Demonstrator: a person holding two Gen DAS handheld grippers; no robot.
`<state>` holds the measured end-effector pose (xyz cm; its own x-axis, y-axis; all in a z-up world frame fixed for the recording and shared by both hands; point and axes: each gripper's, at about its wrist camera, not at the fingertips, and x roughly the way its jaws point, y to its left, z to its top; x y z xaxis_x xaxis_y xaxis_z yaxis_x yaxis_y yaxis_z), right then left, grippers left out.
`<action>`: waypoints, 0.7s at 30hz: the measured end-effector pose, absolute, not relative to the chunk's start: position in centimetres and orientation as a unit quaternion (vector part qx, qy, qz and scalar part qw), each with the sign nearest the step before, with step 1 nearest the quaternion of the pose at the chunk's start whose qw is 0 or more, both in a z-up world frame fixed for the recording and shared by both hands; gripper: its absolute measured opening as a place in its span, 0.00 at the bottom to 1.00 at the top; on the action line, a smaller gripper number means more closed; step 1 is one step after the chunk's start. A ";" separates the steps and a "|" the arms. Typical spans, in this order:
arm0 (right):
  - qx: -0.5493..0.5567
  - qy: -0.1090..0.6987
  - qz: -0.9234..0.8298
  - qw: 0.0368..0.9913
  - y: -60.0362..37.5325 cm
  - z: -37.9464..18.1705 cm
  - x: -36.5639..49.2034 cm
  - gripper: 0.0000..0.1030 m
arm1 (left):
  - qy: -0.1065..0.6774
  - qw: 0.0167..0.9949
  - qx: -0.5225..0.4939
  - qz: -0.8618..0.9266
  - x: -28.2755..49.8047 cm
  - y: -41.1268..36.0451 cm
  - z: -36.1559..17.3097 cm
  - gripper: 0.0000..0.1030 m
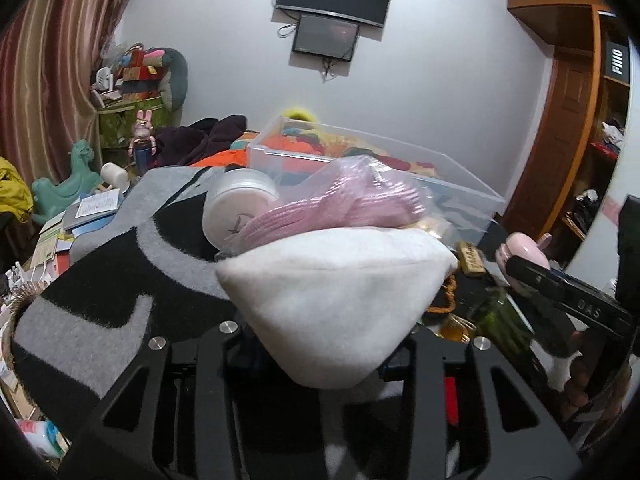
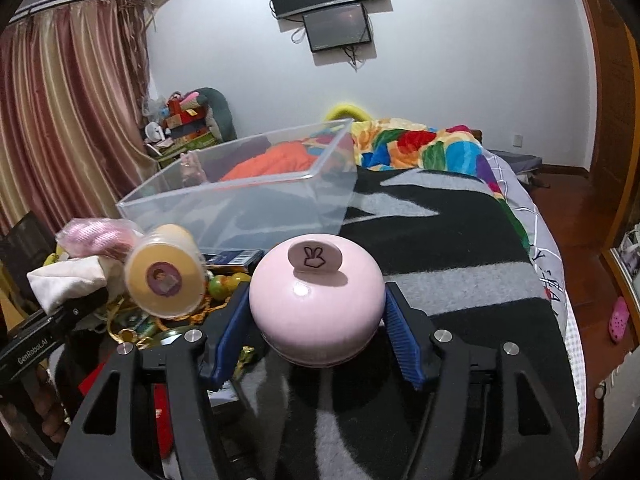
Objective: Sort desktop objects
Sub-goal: 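Grasp the white cloth with the left tool while the right tool grasps the pink round container, then carry the white cloth and pink container over the clear plastic box with both tools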
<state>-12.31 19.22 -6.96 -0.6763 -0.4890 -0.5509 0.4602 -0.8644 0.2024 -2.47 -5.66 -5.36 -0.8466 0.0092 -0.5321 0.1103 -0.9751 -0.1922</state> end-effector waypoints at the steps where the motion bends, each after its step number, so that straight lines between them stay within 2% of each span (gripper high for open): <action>1: 0.306 -0.022 -0.916 0.260 19.2 -6.8 -12.2 0.58 | 0.106 0.021 0.275 -0.955 -2.1 -5.6 -5.2 0.37; 21: 0.286 -0.020 -0.920 0.268 19.5 -5.0 -11.5 0.58 | 0.137 -0.034 0.239 -0.961 1.7 -7.2 -0.6 0.37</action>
